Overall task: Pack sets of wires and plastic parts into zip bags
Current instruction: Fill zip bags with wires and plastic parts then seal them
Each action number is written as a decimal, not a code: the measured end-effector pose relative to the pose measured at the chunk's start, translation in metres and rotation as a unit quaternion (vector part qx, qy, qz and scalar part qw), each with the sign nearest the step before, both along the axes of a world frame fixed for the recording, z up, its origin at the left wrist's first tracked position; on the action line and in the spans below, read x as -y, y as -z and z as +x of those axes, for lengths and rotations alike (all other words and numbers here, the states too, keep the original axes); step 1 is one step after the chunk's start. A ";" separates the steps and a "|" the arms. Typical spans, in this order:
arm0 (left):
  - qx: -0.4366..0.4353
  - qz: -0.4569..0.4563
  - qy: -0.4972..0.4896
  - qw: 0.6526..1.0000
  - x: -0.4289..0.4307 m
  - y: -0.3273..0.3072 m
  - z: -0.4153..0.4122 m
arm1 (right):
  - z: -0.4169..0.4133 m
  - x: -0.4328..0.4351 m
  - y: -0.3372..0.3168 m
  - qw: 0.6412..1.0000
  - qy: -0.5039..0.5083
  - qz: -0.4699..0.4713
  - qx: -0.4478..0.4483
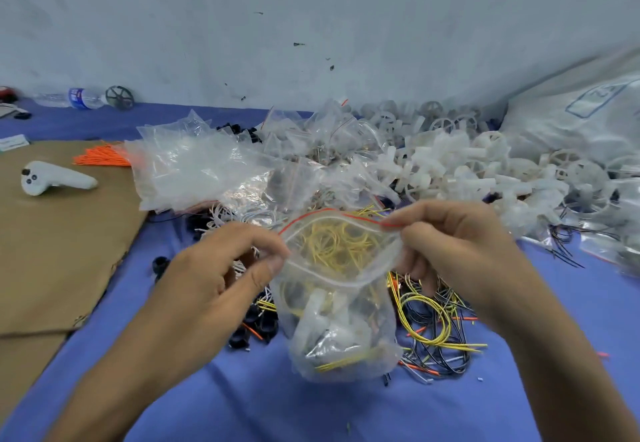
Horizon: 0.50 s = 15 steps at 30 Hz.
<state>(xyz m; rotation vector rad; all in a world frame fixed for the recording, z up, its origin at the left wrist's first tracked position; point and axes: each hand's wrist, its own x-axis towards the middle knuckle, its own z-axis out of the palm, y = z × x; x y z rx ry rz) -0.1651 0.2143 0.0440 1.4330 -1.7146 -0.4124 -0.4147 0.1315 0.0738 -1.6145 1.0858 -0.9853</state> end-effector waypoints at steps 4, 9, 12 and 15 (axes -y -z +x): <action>-0.001 -0.006 0.009 1.000 0.000 0.002 -0.001 | -0.003 0.017 -0.002 0.998 -0.044 0.013 0.048; -0.009 -0.009 0.017 1.000 0.003 0.001 -0.005 | 0.005 0.091 0.002 0.998 0.015 -0.058 0.002; -0.006 -0.016 0.016 1.000 0.004 -0.001 -0.008 | 0.023 0.150 0.027 0.956 0.013 -0.126 -0.266; -0.021 -0.018 0.019 0.999 0.004 -0.003 -0.008 | 0.037 0.189 0.057 0.864 -0.042 -0.142 -0.482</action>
